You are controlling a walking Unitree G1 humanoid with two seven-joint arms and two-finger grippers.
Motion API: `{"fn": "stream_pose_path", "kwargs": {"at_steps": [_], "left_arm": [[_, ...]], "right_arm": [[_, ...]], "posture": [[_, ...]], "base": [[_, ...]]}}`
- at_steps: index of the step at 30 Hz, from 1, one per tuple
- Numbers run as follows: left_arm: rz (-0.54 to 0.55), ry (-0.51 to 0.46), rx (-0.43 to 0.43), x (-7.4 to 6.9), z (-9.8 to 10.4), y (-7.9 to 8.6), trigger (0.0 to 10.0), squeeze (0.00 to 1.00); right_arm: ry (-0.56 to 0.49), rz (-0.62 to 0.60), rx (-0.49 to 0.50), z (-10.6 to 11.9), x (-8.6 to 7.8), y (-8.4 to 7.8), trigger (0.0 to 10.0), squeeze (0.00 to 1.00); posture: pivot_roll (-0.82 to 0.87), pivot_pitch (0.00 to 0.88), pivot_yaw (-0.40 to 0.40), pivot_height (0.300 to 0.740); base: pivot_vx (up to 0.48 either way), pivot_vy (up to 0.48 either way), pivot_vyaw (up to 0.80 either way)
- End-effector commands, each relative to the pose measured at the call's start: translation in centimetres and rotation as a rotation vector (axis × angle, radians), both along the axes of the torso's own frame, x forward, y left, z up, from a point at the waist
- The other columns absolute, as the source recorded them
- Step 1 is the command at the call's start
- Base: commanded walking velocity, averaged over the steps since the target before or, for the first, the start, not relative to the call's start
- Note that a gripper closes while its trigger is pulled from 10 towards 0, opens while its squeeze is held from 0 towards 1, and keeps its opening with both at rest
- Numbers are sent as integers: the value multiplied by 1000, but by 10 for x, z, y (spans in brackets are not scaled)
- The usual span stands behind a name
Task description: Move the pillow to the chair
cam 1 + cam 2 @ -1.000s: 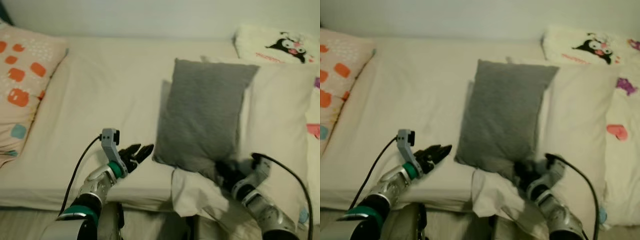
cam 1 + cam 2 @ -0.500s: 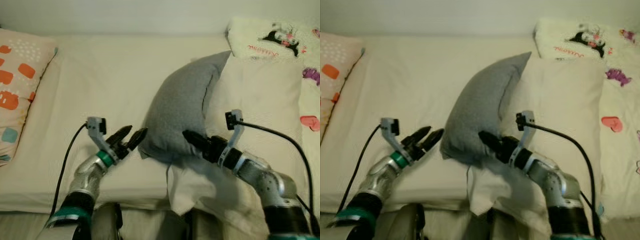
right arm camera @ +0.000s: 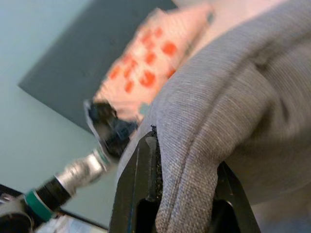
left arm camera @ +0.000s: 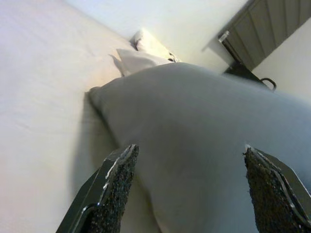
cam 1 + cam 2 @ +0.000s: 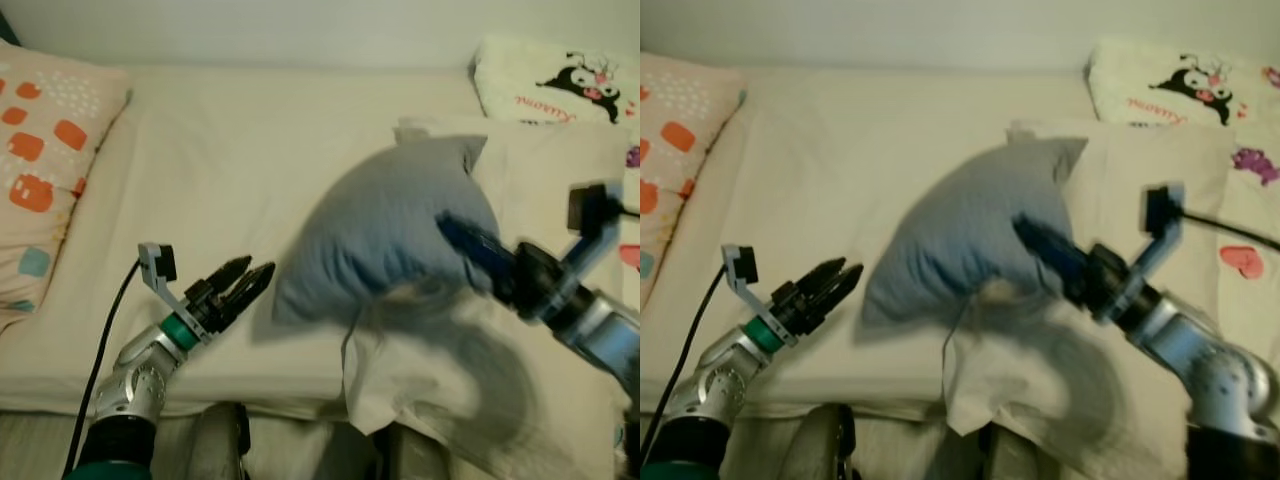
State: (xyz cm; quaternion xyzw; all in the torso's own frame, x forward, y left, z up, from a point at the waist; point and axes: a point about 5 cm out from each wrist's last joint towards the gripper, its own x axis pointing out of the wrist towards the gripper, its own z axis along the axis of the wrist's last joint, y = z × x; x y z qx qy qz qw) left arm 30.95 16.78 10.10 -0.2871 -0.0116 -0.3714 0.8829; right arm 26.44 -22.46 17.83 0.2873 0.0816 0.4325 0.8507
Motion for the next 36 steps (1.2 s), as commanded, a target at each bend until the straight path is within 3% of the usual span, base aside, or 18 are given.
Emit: {"fn": "stream_pose_path", "kwargs": {"at_steps": [1, 2, 3, 4, 5, 6, 8, 11, 14, 17, 19, 22, 26, 33, 35, 36], "left_arm": [[-15, 37, -45, -4, -6, -5, 10000, 1000], [-15, 37, -45, -4, -6, -5, 10000, 1000], [-24, 99, -117, -5, -12, -10, 10000, 1000], [-24, 99, -117, -5, -12, -10, 10000, 1000], [-55, 167, -198, -9, -19, -16, 10000, 1000], [-55, 167, -198, -9, -19, -16, 10000, 1000], [-160, 316, -293, -22, -41, -35, 10000, 1000], [-177, 433, -302, -31, -60, -48, 10000, 1000], [-155, 493, -300, -34, -69, -50, 10000, 1000], [19, 616, -190, -41, -98, -39, 10000, 1000], [19, 616, -190, -41, -98, -39, 10000, 1000], [99, 609, -164, -41, -102, -27, 10000, 1000], [74, 575, -205, -39, -96, -24, 10000, 1000], [2, 564, -274, -38, -91, -29, 10000, 1000], [-9, 573, -309, -36, -90, -34, 10000, 1000], [-82, 584, -350, -33, -87, -54, 10000, 1000]], "right_arm": [[29, -3, -81, -14, -2, -4, 0, 0], [29, -3, -81, -14, -2, -4, 0, 0], [152, -91, -161, -44, -1, -10, 0, 0], [152, -91, -161, -44, -1, -10, 0, 0], [260, -175, -221, -69, -2, -15, 0, 0], [260, -175, -221, -69, -2, -15, 0, 0], [454, -403, -325, -111, 0, -26, 0, 0], [516, -541, -402, -130, 3, -28, 0, 0], [522, -590, -422, -135, 5, -28, 0, 0], [570, -801, -466, -144, 5, -44, 0, 0], [570, -801, -466, -144, 5, -44, 0, 0], [595, -951, -515, -147, 1, -64, 0, 0], [608, -1057, -518, -148, -1, -76, 0, 0], [607, -1081, -498, -150, 4, -73, 0, 0], [605, -1078, -497, -150, 6, -71, 0, 0], [605, -1070, -487, -151, 8, -67, 0, 0]], "posture": [[-2, 87, 44, 597], [-2, 87, 44, 597], [1, 95, 43, 597], [1, 95, 43, 597], [1, 96, 43, 597], [1, 96, 43, 597], [-8, 103, 47, 597], [-11, 106, 46, 597], [-12, 106, 47, 597], [-29, 107, 39, 597], [-29, 107, 39, 597], [-37, 110, 31, 597], [-42, 112, 28, 597], [-67, 111, 24, 597], [-73, 109, 22, 597], [-89, 105, 22, 597]], "base": [[0, 0, 0], [0, 0, 0], [0, 0, 0], [0, 0, 0], [0, 0, 0], [0, 0, 0], [0, 0, 0], [0, 0, 0], [0, 0, 0], [0, 0, 0], [0, 0, 0], [0, 0, 0], [0, 0, 0], [0, 0, 0], [0, 0, 0], [0, 0, 0]]}}
